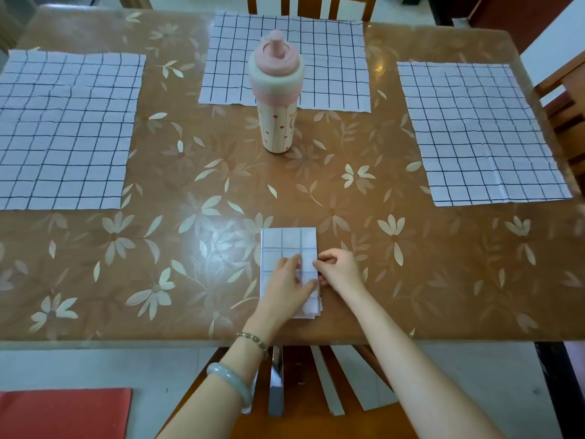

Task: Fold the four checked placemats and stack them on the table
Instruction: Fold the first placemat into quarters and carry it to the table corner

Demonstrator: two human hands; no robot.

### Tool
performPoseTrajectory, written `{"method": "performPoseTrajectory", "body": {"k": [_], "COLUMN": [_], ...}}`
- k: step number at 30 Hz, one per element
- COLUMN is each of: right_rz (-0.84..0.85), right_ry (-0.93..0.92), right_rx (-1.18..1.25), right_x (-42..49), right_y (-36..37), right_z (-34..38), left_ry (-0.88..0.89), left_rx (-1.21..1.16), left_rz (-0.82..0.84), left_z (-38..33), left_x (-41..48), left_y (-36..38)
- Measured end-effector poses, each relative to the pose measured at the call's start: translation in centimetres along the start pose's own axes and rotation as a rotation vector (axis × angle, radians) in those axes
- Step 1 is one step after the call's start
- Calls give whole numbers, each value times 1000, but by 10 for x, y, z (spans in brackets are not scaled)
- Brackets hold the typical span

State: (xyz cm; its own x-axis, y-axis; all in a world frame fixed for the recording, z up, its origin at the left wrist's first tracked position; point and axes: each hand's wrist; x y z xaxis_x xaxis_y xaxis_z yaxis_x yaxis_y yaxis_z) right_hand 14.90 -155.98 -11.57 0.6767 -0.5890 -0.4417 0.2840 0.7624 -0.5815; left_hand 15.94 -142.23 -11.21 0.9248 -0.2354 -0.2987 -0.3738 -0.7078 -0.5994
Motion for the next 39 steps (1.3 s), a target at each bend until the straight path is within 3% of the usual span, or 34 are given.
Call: {"method": "performPoseTrajectory", "body": {"k": [5,7,9,17,24,30,39], "right_rz": [-325,-279,-183,-19,-123,-36,74], "right_ry": [-639,-852,-931,-881,-831,-1018,-901], "right_rx": [-381,-489,-588,-841,-854,-825,-983], "right_x": [1,2,1,16,15,-26,-11], "right_y": [3,21,37,38,14,27,8], "right_z": [-5,-4,-3,-24,-33,-40,-64], "left_ry": [458,544,570,493,471,653,628], "left_rx": [448,599,705,788,814,802,846], "left_rz": [-311,-257,-186,-82,-132,-62,57], "left_z": [42,50,55,70,88,94,103], "left_x": [15,26,34,41,28,-11,-10], "left_y": [-29,-30,-26,-19,-43,-40,-44]}}
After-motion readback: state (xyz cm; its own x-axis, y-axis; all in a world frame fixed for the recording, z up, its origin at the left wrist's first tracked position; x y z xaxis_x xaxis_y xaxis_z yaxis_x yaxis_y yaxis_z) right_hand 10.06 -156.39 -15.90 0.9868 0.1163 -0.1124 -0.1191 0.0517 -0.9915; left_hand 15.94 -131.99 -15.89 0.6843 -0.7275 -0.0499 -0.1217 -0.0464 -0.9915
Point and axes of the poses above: each hand's wrist, its own x-axis towards the middle knuckle, its own y-axis out of the palm, z = x × y, and after that the axes turned 14 degrees about -z, right-handed
